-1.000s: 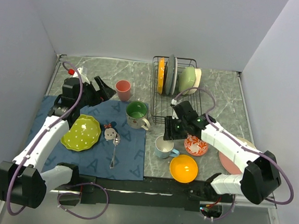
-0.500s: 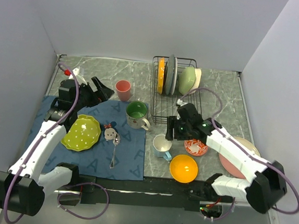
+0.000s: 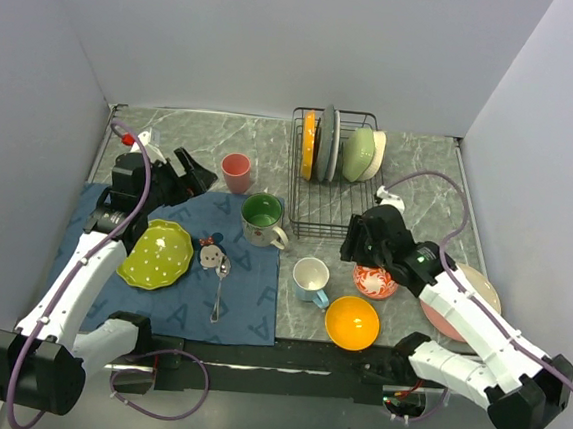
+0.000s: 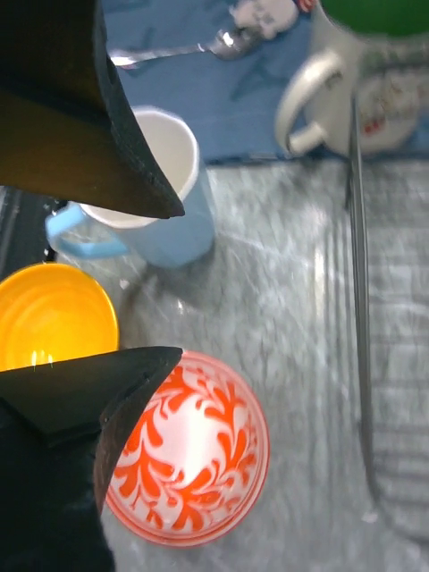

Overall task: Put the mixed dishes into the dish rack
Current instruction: Grab a bowl with the right arm, then pass the bowl from the right arm to the left

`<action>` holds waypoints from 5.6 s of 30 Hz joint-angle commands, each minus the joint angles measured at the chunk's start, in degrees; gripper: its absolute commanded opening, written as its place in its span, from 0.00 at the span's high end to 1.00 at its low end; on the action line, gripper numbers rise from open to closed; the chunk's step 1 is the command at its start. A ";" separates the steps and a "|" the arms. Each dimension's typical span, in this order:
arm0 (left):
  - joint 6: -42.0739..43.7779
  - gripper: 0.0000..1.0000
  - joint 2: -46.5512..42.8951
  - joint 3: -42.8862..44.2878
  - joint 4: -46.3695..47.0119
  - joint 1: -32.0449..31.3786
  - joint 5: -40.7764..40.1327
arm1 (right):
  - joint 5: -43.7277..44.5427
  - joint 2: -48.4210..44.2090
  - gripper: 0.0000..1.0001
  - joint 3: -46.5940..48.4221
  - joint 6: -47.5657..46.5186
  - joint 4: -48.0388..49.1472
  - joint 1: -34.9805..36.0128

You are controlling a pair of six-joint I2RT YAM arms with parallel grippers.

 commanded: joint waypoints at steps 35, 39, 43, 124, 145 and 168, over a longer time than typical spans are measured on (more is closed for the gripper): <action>1.36 0.03 -2.02 0.95 -2.12 -0.15 -2.50 | 14.61 17.48 1.00 -6.38 7.04 2.56 -0.57; 1.28 0.03 -2.10 0.77 -2.03 -0.15 -2.41 | 15.49 15.19 1.00 -5.76 6.43 1.42 -0.66; 1.19 0.03 -2.28 0.68 -2.03 -0.15 -2.59 | 17.16 11.68 1.00 -4.10 7.13 -2.34 -0.57; 2.42 0.03 -5.62 0.42 -5.55 -0.15 -6.89 | -45.07 54.47 0.96 28.60 5.46 28.32 -21.66; 2.07 0.03 -5.79 -0.11 -5.11 -0.15 -6.63 | -28.89 45.33 0.85 20.52 -2.54 22.86 -22.54; 2.33 0.03 -6.67 0.07 -5.64 -0.15 -7.33 | -36.45 39.52 0.97 20.61 6.94 31.55 -15.25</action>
